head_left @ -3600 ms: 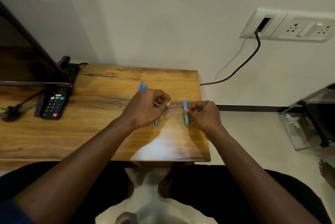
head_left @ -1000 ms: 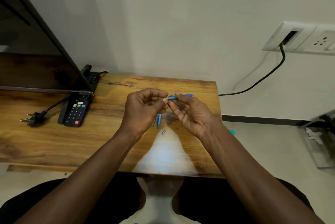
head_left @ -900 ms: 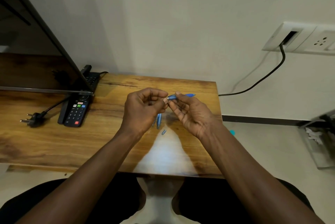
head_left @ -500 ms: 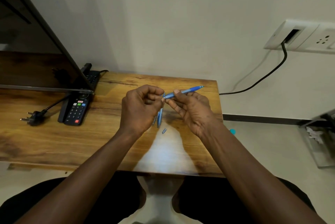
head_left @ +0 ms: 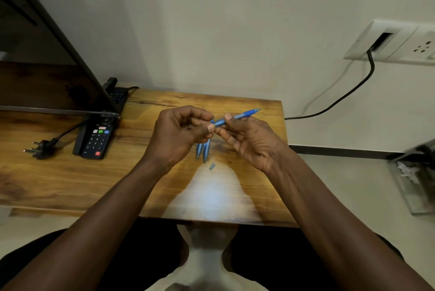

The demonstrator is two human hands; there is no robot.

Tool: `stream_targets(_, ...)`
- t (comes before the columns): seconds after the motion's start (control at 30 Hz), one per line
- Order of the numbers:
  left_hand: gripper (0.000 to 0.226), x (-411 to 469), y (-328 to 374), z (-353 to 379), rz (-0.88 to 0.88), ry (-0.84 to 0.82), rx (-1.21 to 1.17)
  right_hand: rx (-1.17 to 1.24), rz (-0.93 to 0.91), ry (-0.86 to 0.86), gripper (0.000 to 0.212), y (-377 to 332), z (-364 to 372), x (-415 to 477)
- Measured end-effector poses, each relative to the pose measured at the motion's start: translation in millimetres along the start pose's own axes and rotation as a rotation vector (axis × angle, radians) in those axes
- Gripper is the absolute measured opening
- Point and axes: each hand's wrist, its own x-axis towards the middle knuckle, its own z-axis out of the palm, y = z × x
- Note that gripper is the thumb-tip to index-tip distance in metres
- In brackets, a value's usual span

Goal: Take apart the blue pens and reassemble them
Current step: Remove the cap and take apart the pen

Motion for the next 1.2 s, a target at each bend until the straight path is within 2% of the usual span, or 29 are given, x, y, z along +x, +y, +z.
stream_targets(0.27,0.021,-0.3,-1.9,3.4,-0.031,-0.010,-0.005,0.104,0.052,0.037,0.005,4.1,0.5,0.6)
stream_targets(0.43,0.029,-0.7,-3.8,5.2,-0.047,-0.026,0.024,0.139,0.045,0.092,0.004,3.2,-5.6,3.4)
stream_targets(0.5,0.026,-1.3,-8.8,6.1,-0.067,-0.023,0.119,0.128,0.039,0.142,0.004,2.1,-8.8,4.3)
stream_targets(0.63,0.016,-8.4,-20.9,10.5,-0.073,-0.039,0.626,0.132,0.037,0.185,0.005,1.7,-15.9,5.1)
stream_targets(0.73,0.018,-16.1,-29.3,17.4,-0.076,-0.098,0.836,0.120,0.038,0.199,0.004,1.1,-20.7,4.4)
stream_targets(0.93,0.016,-24.0,-37.6,28.1,-0.088,-0.166,0.958,0.116,0.042,0.206,0.004,-1.7,-26.2,2.9)
stream_targets(1.2,0.004,-24.5,-38.2,32.7,-0.047,-0.144,0.928,0.080,0.004,0.205,0.006,-1.5,-28.9,3.5)
